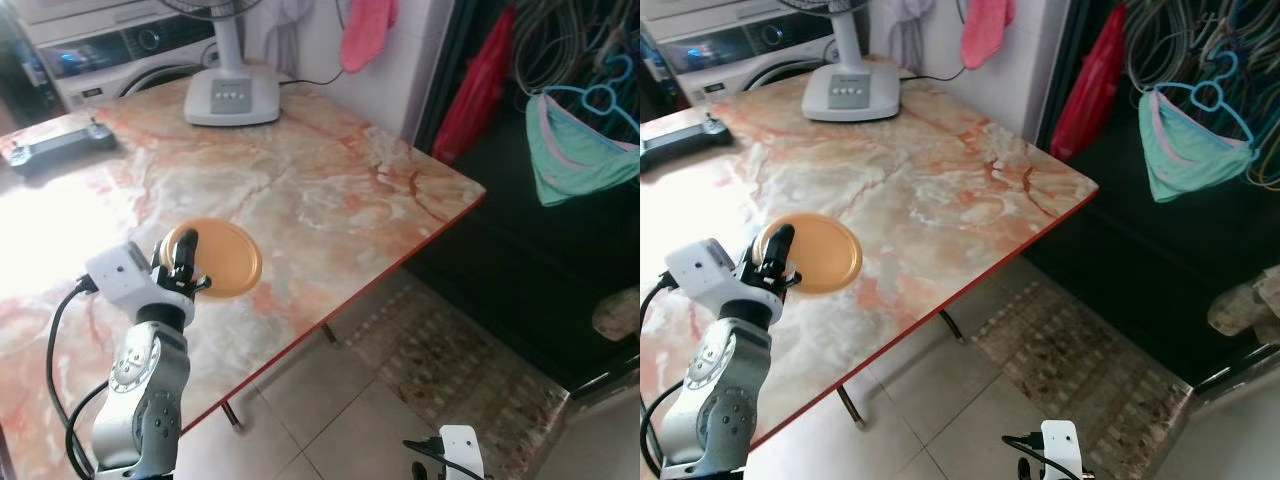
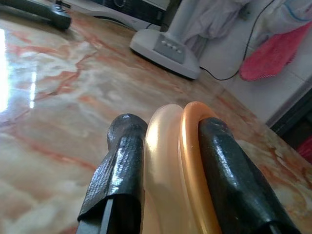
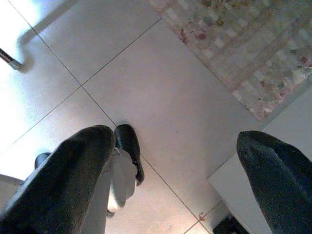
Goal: Restocking fridge
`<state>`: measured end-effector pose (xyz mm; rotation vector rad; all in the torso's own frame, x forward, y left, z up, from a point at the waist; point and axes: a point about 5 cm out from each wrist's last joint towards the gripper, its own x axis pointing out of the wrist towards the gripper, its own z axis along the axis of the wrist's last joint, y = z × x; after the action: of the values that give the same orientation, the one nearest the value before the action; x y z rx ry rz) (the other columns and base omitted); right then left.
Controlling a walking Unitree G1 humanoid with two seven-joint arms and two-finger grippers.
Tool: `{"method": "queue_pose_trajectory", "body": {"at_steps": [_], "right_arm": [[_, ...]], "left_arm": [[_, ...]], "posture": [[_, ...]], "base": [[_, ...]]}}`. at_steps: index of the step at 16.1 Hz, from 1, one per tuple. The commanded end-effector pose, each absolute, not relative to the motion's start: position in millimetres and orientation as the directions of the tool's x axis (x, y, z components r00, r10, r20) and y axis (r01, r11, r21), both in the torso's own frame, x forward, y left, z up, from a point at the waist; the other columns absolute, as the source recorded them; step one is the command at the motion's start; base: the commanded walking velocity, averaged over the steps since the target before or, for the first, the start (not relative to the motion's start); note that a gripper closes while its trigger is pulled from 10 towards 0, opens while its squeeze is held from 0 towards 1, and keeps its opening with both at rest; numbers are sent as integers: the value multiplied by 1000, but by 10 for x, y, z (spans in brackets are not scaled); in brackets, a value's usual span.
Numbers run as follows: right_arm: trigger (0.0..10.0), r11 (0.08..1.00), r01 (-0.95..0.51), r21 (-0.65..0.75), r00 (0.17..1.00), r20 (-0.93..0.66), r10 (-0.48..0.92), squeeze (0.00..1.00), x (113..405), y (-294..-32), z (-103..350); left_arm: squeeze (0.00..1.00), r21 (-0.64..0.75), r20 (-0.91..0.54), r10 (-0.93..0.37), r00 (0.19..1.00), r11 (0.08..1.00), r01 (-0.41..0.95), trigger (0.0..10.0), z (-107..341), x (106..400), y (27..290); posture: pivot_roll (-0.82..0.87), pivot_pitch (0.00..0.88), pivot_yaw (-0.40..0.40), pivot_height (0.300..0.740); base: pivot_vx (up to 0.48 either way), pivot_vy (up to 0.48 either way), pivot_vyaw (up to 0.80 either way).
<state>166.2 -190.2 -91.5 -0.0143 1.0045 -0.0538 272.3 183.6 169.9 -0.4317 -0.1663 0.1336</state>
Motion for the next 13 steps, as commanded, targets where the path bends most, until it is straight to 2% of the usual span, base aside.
{"method": "queue_pose_trajectory", "body": {"at_steps": [1,7,9,13], "right_arm": [[10000,999,39,-36,524,-850,-51,0,1624,-1904,-932],[10000,999,37,-32,519,-853,-47,0,1607,-1897,-940],[10000,999,38,-32,520,-853,-47,0,1606,-1896,-940],[10000,998,51,-26,515,-856,-49,0,1585,-1849,-955]], "left_arm": [[0,-426,143,155,978,901,-81,10000,1712,2733,1806],[0,-424,140,134,981,904,-63,10000,1712,2760,1766],[0,-415,145,131,981,908,-60,10000,1716,2761,1760],[0,-418,148,156,977,905,-82,10000,1712,2744,1857]], "posture": [[30,54,27,740],[26,39,32,740],[24,49,34,740],[44,67,26,740]], "base": [[0,0,-788],[0,0,-788],[0,-302,-788],[0,0,-788]]}}
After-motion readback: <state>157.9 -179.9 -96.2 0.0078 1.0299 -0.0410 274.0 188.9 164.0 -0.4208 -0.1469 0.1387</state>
